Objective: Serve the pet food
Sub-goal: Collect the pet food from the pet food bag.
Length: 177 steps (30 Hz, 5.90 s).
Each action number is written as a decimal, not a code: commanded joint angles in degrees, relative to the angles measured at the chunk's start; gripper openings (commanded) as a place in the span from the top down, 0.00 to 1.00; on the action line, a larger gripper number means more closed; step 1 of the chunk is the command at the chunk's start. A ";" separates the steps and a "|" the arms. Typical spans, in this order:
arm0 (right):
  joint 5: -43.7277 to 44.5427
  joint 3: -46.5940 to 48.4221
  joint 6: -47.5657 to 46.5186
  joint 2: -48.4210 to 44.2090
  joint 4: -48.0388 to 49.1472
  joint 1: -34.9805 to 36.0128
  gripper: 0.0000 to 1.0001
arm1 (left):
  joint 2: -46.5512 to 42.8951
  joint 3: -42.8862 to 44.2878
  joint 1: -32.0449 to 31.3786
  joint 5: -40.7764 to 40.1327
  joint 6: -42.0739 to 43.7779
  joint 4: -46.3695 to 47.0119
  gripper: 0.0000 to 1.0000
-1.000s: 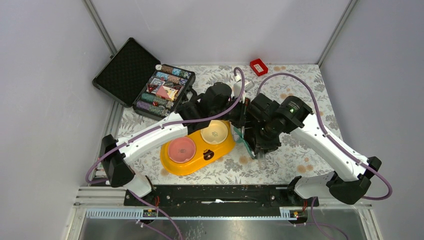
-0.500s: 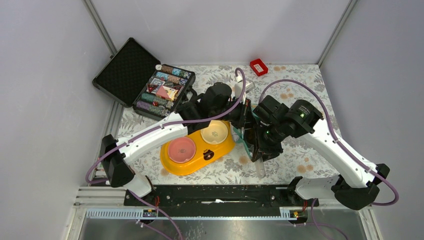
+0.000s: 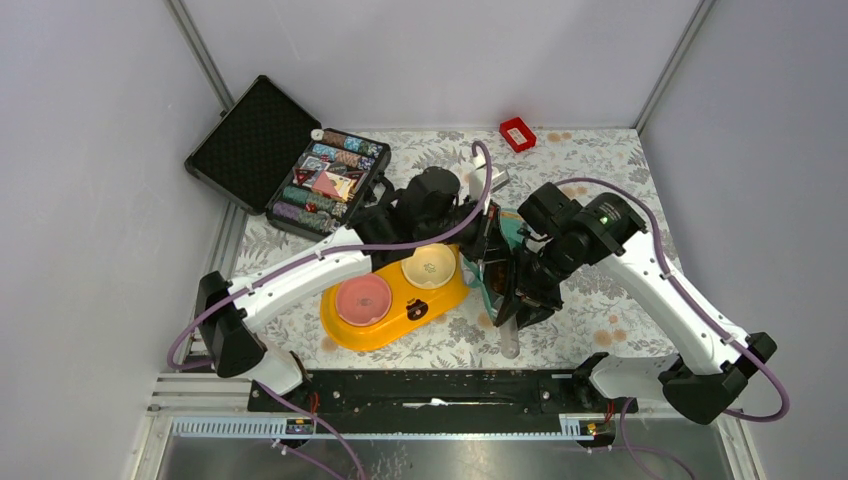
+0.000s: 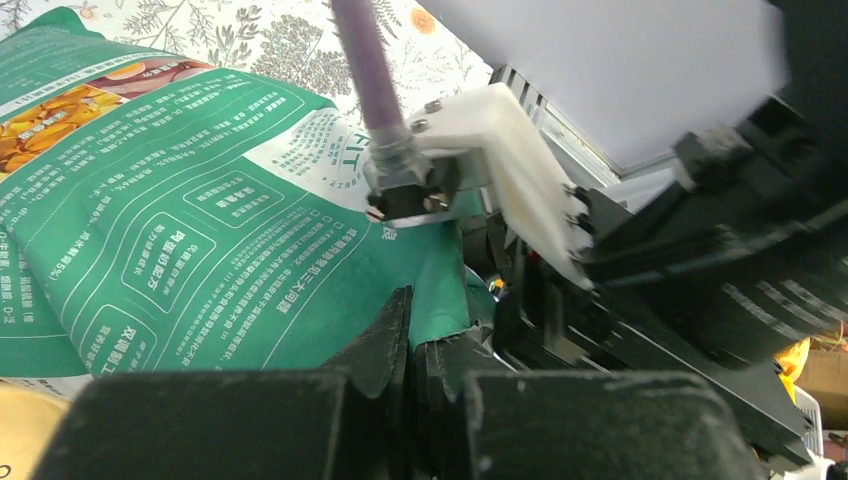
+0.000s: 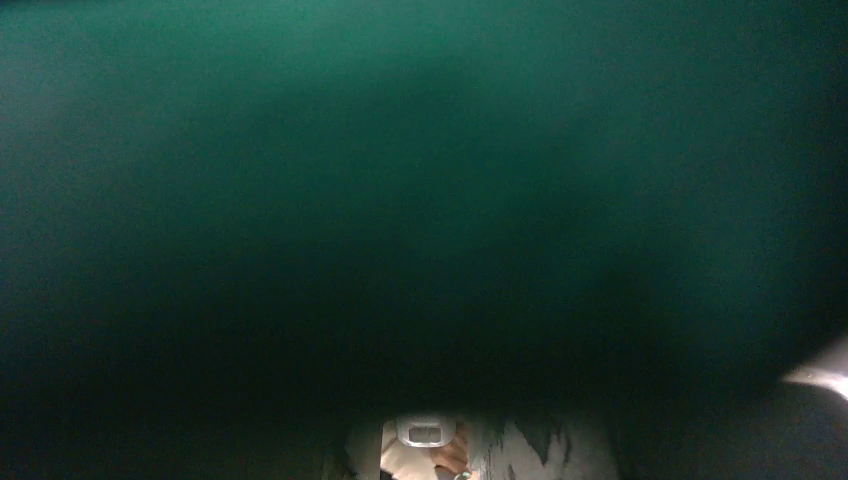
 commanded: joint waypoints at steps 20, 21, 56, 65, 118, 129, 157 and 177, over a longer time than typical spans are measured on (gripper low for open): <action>-9.88 -9.25 2.54 8.01 5.70 -9.73 1.00 | -9.93 2.44 -0.55 4.89 -1.22 15.17 1.00; -7.79 -8.90 2.07 8.37 5.57 -9.88 1.00 | -10.16 2.36 -0.55 4.89 -1.28 15.21 1.00; 29.50 -9.72 -13.07 2.95 22.93 -10.19 1.00 | -4.47 4.96 -1.96 5.21 -6.06 18.32 1.00; 29.70 -21.51 -17.07 -9.87 34.89 -10.19 1.00 | -0.85 7.45 -1.96 4.34 -7.56 17.54 1.00; 26.95 -2.71 -34.07 -16.26 14.64 -6.95 1.00 | 6.73 20.69 3.39 2.66 -9.97 9.96 1.00; 36.85 -7.18 -36.71 -17.01 14.54 1.06 1.00 | 5.77 19.45 5.97 6.51 -13.16 11.77 1.00; 38.45 -4.93 -35.74 -15.45 10.60 3.86 1.00 | 4.06 15.26 7.96 8.26 -14.48 13.53 1.00; 34.21 2.61 -43.99 -17.54 12.32 4.53 1.00 | 6.98 23.65 12.05 15.53 -12.46 5.04 1.00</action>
